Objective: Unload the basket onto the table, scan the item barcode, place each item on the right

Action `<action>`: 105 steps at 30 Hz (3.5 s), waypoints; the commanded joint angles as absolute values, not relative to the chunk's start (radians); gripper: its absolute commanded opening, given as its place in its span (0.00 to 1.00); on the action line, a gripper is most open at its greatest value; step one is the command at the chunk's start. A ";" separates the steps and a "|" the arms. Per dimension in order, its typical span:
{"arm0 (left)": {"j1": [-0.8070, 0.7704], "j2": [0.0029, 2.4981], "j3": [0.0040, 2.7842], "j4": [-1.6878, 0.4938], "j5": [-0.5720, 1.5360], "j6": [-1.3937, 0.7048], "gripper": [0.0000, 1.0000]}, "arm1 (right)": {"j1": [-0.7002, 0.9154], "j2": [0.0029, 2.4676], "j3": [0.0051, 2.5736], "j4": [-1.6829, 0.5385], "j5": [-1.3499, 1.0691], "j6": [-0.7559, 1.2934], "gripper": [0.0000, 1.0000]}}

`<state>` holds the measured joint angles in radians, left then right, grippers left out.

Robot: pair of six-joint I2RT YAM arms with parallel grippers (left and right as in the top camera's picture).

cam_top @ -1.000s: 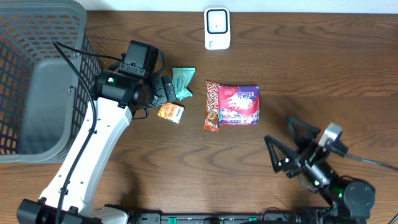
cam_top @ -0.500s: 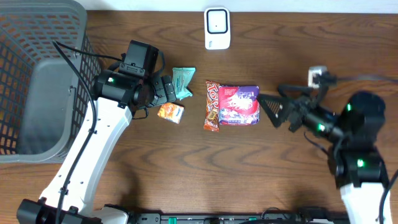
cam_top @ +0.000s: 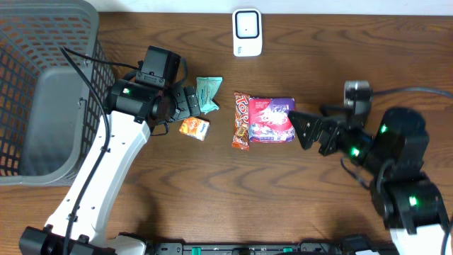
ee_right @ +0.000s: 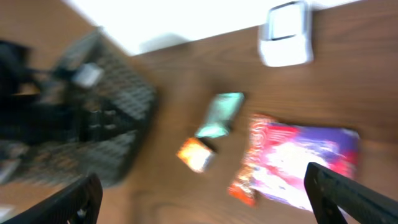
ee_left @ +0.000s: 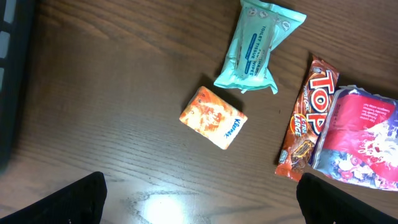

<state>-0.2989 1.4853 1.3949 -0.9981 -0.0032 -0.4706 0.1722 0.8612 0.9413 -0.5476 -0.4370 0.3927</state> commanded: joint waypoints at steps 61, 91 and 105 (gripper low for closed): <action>-0.296 1.489 1.404 -1.002 -0.012 -0.461 0.98 | 0.021 1.961 1.181 -0.587 -0.785 0.100 0.50; -0.296 1.489 1.404 -1.002 -0.012 -0.460 0.98 | 0.074 1.478 1.250 -0.851 0.097 0.342 0.01; -0.296 1.489 1.404 -1.002 -0.012 -0.461 0.98 | 0.101 1.462 1.246 -0.985 0.623 0.434 0.01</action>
<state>-0.2989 1.4853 1.3949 -0.9981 -0.0032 -0.4706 0.0822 1.4273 1.2362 -0.9833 0.4931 0.4061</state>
